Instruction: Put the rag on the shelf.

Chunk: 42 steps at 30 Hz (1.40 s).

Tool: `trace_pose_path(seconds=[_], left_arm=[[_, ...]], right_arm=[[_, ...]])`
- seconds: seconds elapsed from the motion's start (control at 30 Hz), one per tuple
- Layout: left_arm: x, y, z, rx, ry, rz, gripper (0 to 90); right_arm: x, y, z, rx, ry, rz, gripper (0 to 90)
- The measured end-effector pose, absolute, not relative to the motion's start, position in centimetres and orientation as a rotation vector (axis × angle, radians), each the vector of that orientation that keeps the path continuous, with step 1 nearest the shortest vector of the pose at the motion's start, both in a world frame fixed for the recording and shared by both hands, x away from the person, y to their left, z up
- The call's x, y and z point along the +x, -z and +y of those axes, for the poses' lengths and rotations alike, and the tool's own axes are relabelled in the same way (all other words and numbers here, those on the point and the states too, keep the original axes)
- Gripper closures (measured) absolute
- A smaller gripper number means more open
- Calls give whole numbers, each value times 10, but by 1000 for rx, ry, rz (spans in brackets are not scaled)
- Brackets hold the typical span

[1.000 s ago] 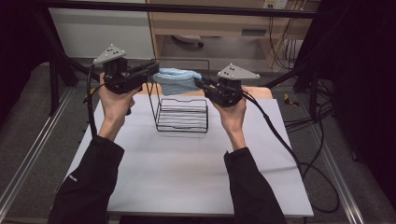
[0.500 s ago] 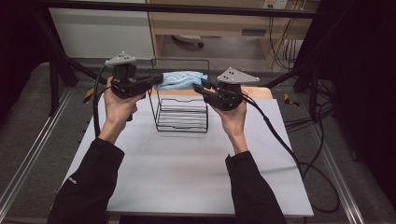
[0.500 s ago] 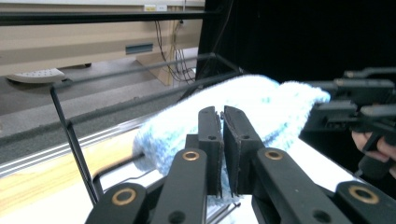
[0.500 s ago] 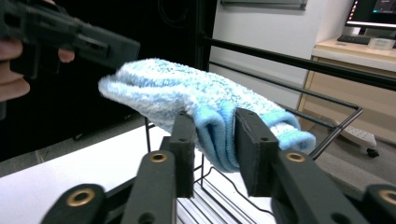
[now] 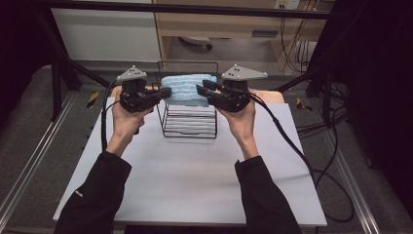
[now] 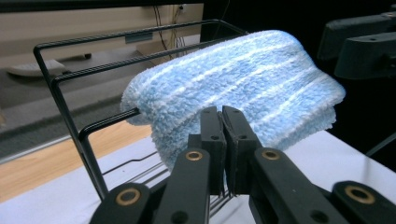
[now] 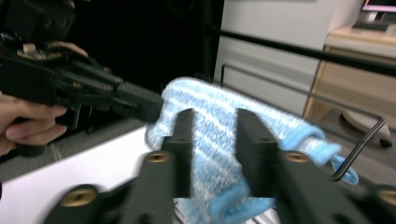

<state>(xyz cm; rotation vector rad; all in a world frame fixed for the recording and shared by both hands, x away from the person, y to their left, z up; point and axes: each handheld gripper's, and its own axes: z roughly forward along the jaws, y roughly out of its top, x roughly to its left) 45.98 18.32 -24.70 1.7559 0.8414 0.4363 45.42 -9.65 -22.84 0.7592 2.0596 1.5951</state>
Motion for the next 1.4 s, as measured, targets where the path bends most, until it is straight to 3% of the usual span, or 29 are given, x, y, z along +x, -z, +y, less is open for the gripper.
trace_pose_path(seconds=[0.03, 0.13, 0.53, 0.87, 1.13, 1.33, 1.4], left_arm=[[460, 249, 185, 1751, -428, 842, 867], [461, 254, 187, 1744, -415, 852, 867], [461, 267, 183, 1776, -463, 839, 867], [455, 259, 187, 1751, -459, 817, 797], [449, 249, 190, 1757, -473, 797, 607], [445, 247, 195, 1749, -494, 797, 464], [443, 248, 197, 1755, -496, 794, 447]], right_arm=[[455, 232, -98, 786, -1570, 2087, 828], [456, 240, -101, 840, -1574, 2114, 870], [466, 266, -101, 871, -1533, 2102, 851], [457, 264, -105, 802, -1613, 2049, 704], [451, 254, -106, 769, -1660, 2030, 530], [450, 250, -105, 773, -1700, 2008, 350], [449, 249, -106, 772, -1695, 2001, 328]])
